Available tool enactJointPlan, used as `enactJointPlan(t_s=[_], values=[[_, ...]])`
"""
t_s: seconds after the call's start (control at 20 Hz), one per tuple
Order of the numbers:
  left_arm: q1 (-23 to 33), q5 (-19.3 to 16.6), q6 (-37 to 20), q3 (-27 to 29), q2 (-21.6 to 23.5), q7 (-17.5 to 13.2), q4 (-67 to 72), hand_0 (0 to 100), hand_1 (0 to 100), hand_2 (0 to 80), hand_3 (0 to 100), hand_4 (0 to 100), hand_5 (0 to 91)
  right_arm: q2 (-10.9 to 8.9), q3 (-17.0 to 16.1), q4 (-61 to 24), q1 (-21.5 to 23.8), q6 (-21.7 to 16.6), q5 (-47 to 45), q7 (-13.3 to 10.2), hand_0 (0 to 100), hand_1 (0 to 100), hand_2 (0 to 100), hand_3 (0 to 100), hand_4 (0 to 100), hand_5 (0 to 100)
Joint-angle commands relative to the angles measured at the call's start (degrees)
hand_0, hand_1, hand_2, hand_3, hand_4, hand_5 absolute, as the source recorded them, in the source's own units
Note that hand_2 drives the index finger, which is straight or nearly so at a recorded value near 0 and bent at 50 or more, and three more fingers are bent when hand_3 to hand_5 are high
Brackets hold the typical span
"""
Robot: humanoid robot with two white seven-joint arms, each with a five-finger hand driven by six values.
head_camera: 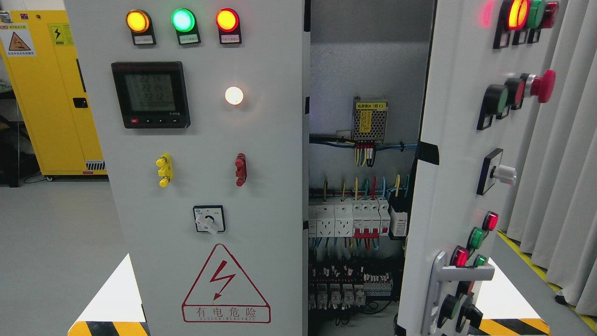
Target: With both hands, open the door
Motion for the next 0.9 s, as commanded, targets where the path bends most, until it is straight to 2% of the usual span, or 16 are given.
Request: enactJointPlan(t_s=[0.0, 0.3, 0.45, 0.7, 0.85], values=[[-6.54, 7.94, 4.75, -0.72, 8.62, -0.5, -17.06, 12, 56, 0.0, 0, 0, 0.0, -0.09, -0.01, 0.01, 1.24, 0.05, -0.01, 0.01, 0, 50, 4, 0, 0, 0], [-20.24, 17.78, 21.09, -0.63, 7.74, -0.5, -22.78, 12, 56, 0.0, 0, 0, 0.0, 0.0, -0.01, 0.01, 1.24, 0.05, -0.01, 0.01, 0, 50, 4, 0, 0, 0], [-30.6, 19.38, 26.62, -0.63, 6.78, -0.5, -22.43, 12, 56, 0.0, 0, 0, 0.0, 0.0, -0.01, 0.01, 1.33, 0.05, -0.01, 0.01, 0, 50, 4, 0, 0, 0], [-48.18, 19.2, 41.21, -0.72, -6.56, -0.41, -16.65, 12, 56, 0.0, 0, 0, 0.0, 0.0, -0.01, 0.01, 1.33, 0.05, -0.01, 0.01, 0, 50, 4, 0, 0, 0], [-58.47, 18.59, 47.28, -0.72, -13.95, -0.32, -10.76, 12, 56, 0.0, 0, 0, 0.0, 0.0, -0.01, 0.01, 1.33, 0.05, -0.01, 0.01, 0, 50, 4, 0, 0, 0]])
